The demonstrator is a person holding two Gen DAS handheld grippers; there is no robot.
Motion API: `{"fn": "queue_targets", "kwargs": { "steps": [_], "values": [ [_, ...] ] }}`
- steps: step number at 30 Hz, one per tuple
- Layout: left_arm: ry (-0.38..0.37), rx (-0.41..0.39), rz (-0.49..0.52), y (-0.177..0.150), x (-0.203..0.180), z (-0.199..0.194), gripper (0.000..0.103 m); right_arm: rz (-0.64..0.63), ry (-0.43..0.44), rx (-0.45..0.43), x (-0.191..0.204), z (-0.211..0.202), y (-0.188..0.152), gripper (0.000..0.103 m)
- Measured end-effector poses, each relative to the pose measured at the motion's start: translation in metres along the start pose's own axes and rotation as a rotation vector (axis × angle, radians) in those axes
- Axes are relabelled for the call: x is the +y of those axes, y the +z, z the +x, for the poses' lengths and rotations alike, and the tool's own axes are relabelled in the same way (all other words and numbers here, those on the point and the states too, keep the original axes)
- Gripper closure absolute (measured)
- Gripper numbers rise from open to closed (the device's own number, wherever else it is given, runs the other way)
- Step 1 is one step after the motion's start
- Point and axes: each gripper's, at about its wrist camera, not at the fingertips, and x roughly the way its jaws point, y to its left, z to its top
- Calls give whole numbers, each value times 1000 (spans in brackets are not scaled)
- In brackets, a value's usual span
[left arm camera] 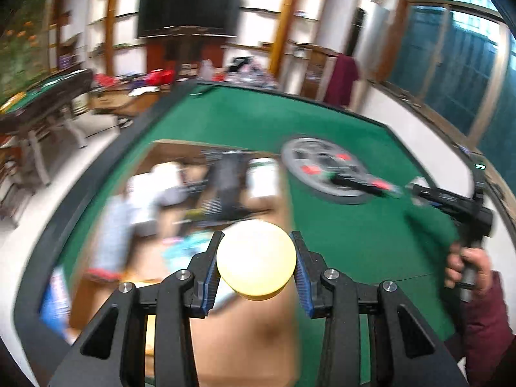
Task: Organize objects
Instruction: 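Carry the tape roll and medicine box to the tray and release both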
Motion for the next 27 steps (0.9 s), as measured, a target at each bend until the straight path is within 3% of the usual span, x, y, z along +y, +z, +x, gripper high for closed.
{"fn": "queue_targets", "kwargs": {
  "steps": [4,13,20,27],
  "values": [
    [72,16,-56,-5,48,0,64,-80,128,45,63,-4,-14,65],
    [119,89,-50,-2,73,42,64,-367,363,215,227,6,-75,64],
    [111,129,-56,-2,74,62,64,-565,392,280,297,20,-125,64],
    [97,132,-85,-2,80,67,64,-623,354,330,310,39,-146,64]
  ]
}}
